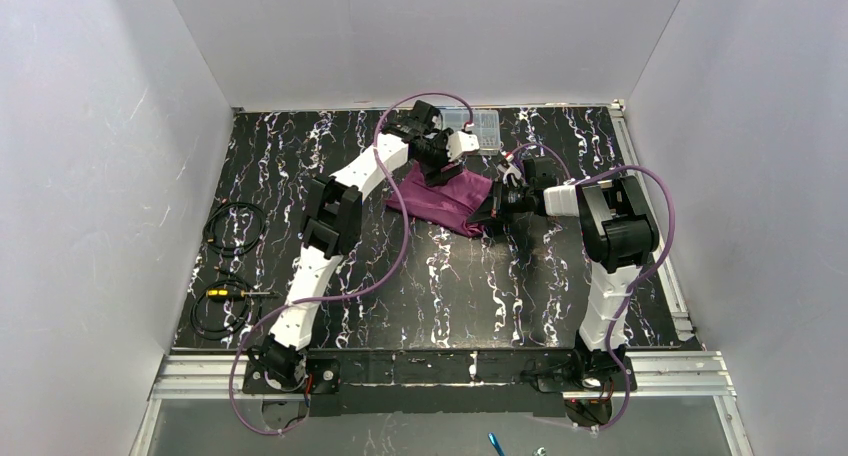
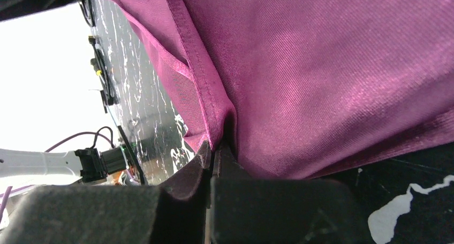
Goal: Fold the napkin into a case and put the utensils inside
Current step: Fold the lower triangle-folded napkin at the center of the board.
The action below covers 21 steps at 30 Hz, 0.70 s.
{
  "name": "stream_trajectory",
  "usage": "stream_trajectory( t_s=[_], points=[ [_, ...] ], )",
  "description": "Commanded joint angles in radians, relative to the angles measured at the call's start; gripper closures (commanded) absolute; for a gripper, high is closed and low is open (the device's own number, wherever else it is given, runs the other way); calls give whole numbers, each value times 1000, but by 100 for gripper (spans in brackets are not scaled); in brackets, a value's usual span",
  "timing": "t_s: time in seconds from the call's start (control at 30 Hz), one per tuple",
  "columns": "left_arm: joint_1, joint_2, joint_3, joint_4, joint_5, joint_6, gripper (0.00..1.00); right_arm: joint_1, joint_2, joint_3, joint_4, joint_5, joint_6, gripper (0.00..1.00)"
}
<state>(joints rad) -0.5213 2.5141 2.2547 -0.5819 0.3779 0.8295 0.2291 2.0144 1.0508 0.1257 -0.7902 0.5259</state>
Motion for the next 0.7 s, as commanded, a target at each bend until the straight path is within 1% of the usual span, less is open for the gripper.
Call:
stream_trajectory(
  t_s=[0.0, 0.07, 0.1, 0.2, 0.27, 0.3, 0.37, 0.4, 0.57, 0.67],
  points=[
    [-3, -112, -53, 33, 150, -1, 29, -4, 4, 0, -30, -8, -29, 99],
    [-3, -75, -25, 36, 151, -6, 25, -5, 4, -4, -27, -13, -31, 99],
    [-4, -45, 38, 7, 153, -7, 24, -5, 3, -9, -27, -16, -33, 99],
    [-3, 49, 192, -98, 167, -7, 26, -4, -7, -24, -26, -33, -43, 99],
    [-3, 61, 198, -100, 170, -10, 26, -2, -12, -28, -39, -42, -54, 99],
    [-2, 57, 181, -85, 175, -8, 24, -3, -16, -33, -43, -44, -59, 99],
    [-1, 44, 137, -36, 173, -18, 15, -1, -19, -40, -43, -53, -61, 99],
    [-1, 44, 130, -24, 174, -19, 13, 0, -19, -43, -43, -54, -61, 99],
    [0, 88, 175, -74, 177, -8, 13, 1, -27, -41, -37, -60, -59, 99],
    [5, 98, 176, -103, 183, 9, 17, 3, -38, -42, -40, -68, -61, 99]
  ],
)
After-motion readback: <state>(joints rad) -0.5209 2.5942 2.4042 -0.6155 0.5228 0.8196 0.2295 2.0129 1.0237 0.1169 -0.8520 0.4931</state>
